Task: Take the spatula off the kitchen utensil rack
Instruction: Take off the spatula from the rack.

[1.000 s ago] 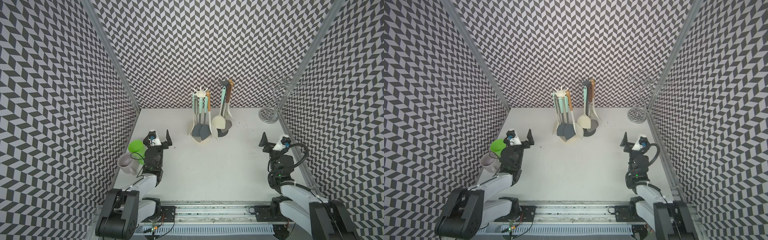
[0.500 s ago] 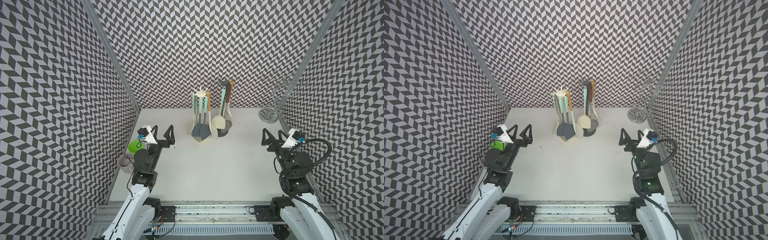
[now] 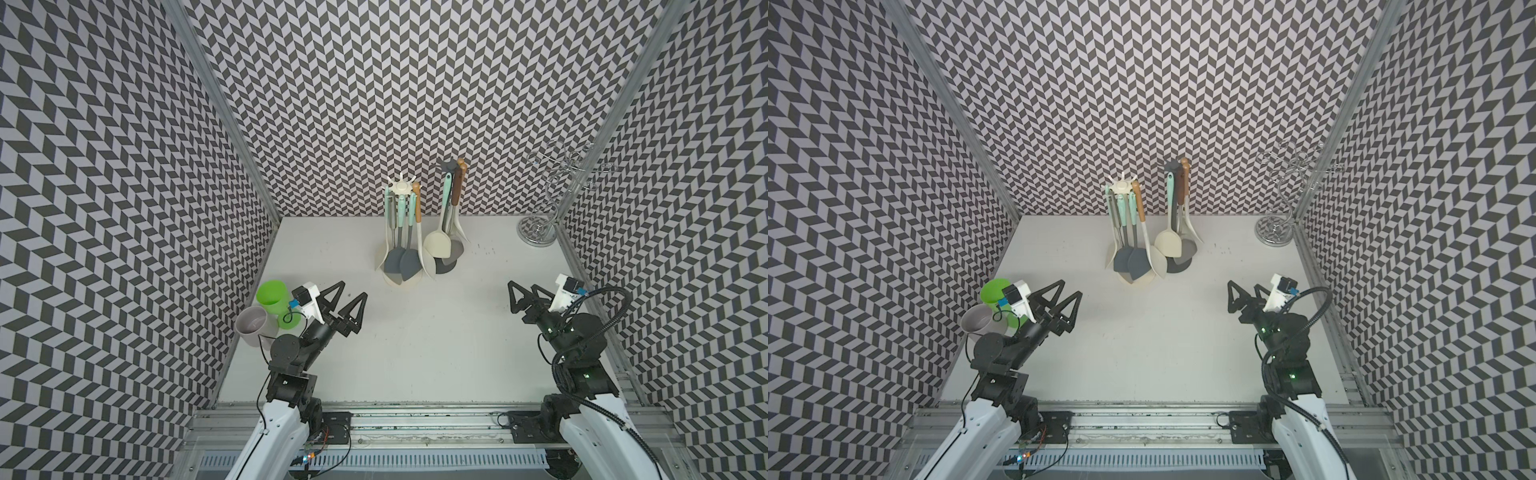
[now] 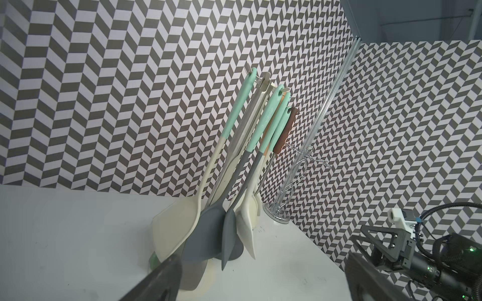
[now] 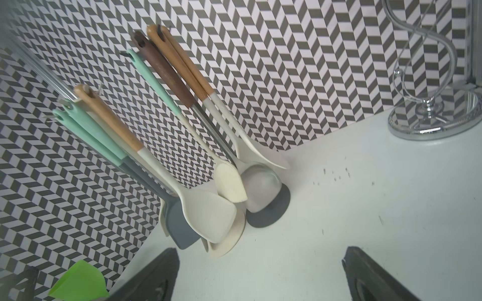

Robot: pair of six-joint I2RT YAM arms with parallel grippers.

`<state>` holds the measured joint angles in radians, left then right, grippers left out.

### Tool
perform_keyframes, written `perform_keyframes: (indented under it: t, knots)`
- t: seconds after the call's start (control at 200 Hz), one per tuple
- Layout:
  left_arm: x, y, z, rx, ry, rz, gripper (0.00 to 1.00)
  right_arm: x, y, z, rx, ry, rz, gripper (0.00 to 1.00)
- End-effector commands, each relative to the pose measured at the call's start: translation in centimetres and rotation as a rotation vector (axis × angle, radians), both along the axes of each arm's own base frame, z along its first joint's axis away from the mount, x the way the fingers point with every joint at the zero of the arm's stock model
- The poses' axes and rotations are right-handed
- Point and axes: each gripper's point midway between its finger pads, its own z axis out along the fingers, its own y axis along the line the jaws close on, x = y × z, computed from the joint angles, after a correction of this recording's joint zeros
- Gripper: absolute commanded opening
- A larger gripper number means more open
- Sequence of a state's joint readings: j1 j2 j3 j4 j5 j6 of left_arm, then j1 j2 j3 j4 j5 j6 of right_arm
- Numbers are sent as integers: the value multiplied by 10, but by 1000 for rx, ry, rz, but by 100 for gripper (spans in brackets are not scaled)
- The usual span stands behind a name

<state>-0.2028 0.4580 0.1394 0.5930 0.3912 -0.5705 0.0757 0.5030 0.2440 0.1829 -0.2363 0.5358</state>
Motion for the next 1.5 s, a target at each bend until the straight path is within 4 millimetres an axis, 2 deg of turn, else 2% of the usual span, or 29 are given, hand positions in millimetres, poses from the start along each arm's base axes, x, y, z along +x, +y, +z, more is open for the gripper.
perform_keyframes:
  t: [0.0, 0.03, 0.18, 0.31, 0.451, 0.546, 0.681, 0.701, 0.886, 1.107, 1.192, 1.247, 1.357, 1.492]
  knots:
    - [-1, 7, 8, -63, -34, 30, 99, -1, -1, 5, 68, -57, -10, 100]
    - [0, 8, 8, -70, -30, 32, 99, 0, -2, 2, 70, -51, -14, 100]
    - [26, 9, -23, -75, 117, 65, 99, 4, 5, -19, 90, -16, 20, 100]
    - [35, 6, -44, -87, 176, 54, 99, 9, 17, -37, 74, 40, 92, 100]
    - [41, 1, -56, -107, 233, 28, 99, 16, 31, -51, 70, 116, 171, 100]
    - [48, -8, -65, -80, 282, -10, 99, 22, 38, -56, 73, 151, 187, 100]
    - [55, -29, -75, -52, 329, -97, 99, 24, 65, -54, 28, 127, 242, 100]
    - [56, -33, -77, -44, 336, -108, 99, 29, 69, -40, 18, 96, 243, 99]
    - [61, -68, -84, 51, 359, -183, 99, 38, 101, -8, -33, 26, 297, 89]
    - [55, -88, -81, 124, 334, -176, 99, 54, 141, 41, -80, -119, 380, 81]
    - [51, -91, -78, 125, 318, -186, 99, 64, 155, 60, -100, -182, 422, 75]
    - [49, -92, -75, 120, 304, -191, 99, 73, 161, 64, -113, -200, 426, 73]
    - [45, -89, -70, 116, 279, -179, 99, 89, 177, 74, -113, -240, 454, 63]
    - [43, -81, -63, 110, 255, -138, 99, 110, 199, 75, -141, -245, 492, 63]
